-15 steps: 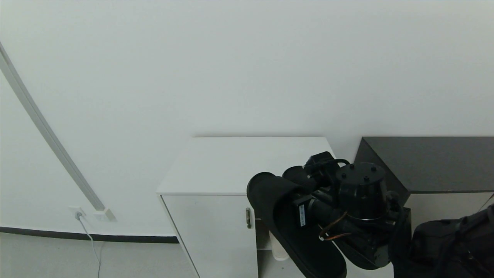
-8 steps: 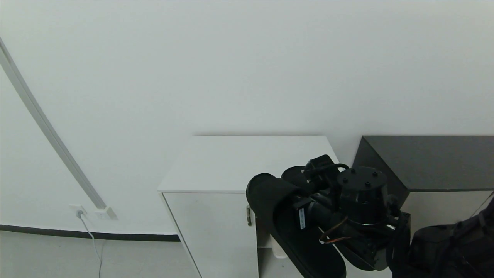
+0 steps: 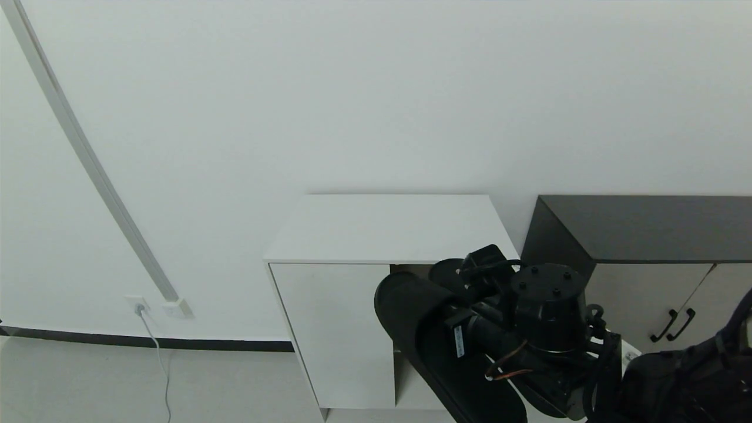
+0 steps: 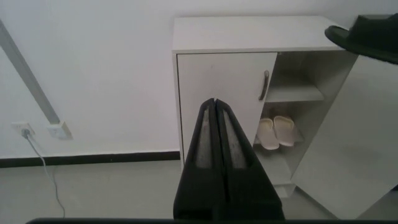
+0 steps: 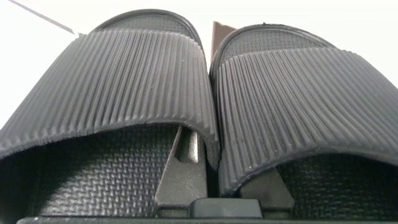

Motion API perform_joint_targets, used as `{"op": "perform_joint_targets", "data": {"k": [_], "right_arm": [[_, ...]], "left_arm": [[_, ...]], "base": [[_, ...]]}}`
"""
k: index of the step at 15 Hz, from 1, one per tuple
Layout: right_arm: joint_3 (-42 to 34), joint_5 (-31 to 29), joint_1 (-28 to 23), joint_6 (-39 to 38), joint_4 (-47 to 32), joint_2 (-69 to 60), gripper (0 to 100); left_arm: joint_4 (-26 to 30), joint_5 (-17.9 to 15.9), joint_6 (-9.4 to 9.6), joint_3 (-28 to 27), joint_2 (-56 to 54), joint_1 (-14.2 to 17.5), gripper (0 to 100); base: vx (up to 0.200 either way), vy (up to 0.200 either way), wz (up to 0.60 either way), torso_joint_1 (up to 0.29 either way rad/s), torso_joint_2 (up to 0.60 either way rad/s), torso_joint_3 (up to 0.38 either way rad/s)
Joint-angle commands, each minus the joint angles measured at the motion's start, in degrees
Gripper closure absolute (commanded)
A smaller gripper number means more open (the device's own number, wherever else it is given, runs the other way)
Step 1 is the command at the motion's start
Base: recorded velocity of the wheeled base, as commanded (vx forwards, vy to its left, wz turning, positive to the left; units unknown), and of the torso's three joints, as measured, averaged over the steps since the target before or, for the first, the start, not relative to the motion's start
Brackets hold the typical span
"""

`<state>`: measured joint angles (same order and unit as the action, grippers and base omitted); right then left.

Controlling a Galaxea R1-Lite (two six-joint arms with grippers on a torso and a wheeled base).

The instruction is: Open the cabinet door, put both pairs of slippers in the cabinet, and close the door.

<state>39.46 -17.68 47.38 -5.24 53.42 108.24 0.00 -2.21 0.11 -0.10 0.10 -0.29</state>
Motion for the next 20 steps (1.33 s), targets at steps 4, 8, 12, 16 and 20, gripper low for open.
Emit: {"op": "perform_joint_targets", "data": {"k": [4,8,12,16,20], "right_arm": [[-0.8,-0.1,-0.6,0.1,1.1,0.4,100],[-1.0,-0.2,-1.0,0.0,1.6,1.2,100],[-2.7,-0.1,-1.8,1.2,4.9,1.3,100],[-3.2,-0.1,-1.9,1.5,5.7,1.8,100],[-3.3,-0.1,-1.9,1.5,6.0,1.9,100]], "left_arm": [[0.0,0.0,0.07,0.0,0.0,0.0,100],[0.1,0.0,0.07,0.0,0.0,0.0,100],[0.1,0.0,0.07,0.0,0.0,0.0,100],[0.0,0.0,0.07,0.0,0.0,0.0,100],[0.1,0.0,0.07,0.0,0.0,0.0,100]], "base": [[0.000,0.000,0.00,0.000,0.00,0.000],[0.000,0.000,0.00,0.000,0.00,0.000],[0.000,0.000,0.00,-0.025,0.07,0.036],[0.000,0.000,0.00,-0.146,0.34,0.184],[0.000,0.000,0.00,-0.157,0.36,0.201]]}}
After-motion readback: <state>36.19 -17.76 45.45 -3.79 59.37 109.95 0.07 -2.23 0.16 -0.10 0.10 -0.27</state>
